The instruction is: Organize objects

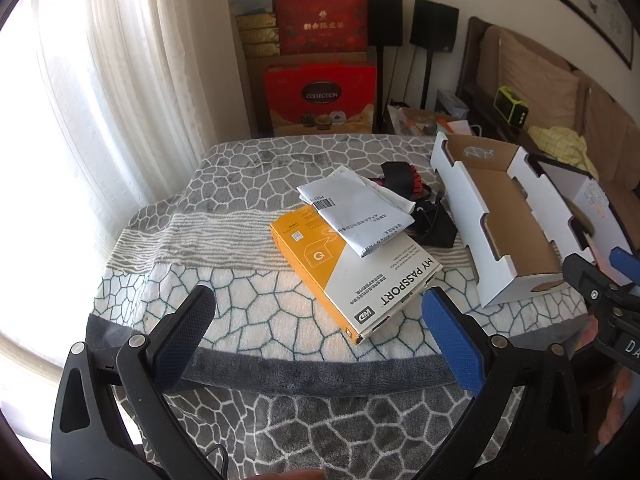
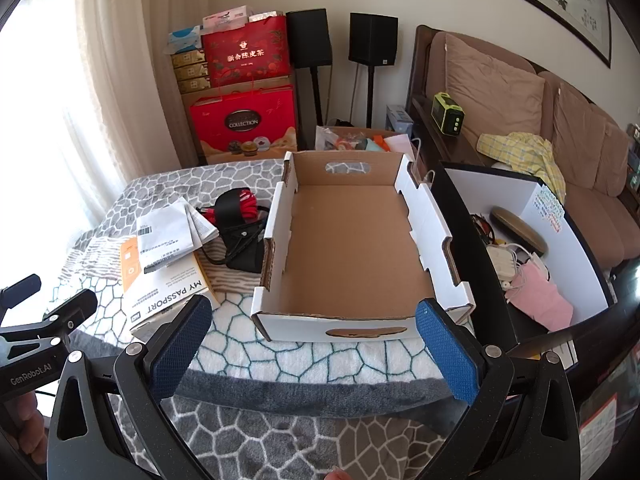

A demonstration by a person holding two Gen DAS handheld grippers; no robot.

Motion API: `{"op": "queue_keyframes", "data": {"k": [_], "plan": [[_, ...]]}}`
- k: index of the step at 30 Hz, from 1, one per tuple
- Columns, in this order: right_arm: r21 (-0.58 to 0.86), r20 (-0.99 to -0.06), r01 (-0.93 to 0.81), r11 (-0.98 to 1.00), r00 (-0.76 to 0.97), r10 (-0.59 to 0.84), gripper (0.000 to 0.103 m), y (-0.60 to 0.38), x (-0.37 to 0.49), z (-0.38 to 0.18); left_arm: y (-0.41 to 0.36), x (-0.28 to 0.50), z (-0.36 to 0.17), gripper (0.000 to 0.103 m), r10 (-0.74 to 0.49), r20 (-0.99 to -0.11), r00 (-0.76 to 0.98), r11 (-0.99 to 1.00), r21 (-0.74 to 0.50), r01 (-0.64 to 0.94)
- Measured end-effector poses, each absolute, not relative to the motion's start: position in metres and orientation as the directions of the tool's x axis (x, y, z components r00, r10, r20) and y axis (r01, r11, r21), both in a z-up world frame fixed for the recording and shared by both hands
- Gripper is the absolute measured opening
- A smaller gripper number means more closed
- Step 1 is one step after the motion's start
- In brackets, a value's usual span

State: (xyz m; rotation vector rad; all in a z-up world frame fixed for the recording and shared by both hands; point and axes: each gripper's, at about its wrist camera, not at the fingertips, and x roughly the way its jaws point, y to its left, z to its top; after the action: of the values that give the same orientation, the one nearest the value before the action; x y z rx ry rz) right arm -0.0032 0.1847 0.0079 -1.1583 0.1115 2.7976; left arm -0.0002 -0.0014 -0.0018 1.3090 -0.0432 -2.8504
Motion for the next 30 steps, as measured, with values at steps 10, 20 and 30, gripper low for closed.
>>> {"op": "queue_keyframes", "data": {"k": [10, 20, 30], "plan": [[0.028, -0.707, -0.132, -0.991, -0.703, 0.074, 0.103, 0.1827, -0.0021, 0.0068, -0.0024, -0.0002, -0.0007, 0.103, -0.013, -0.758, -0.652, -1.0, 0.022, -0.005], [0.032, -0.705, -0.134, -0.991, -0.705, 0.073, 0.103, 0.1835, -0.0036, 0.0078, -0.0041, -0.0006, 0.0, 0.103, -0.006, -0.758, -0.652, -1.0, 0.018, -0.011], [0.032, -0.705, -0.134, -0.99, -0.705, 0.072, 0.103, 0.183, -0.0043, 0.0072, -0.0041, -0.0009, 0.0001, 0.103, -0.001, -0.758, -0.653, -1.0, 0.019, -0.02]]}}
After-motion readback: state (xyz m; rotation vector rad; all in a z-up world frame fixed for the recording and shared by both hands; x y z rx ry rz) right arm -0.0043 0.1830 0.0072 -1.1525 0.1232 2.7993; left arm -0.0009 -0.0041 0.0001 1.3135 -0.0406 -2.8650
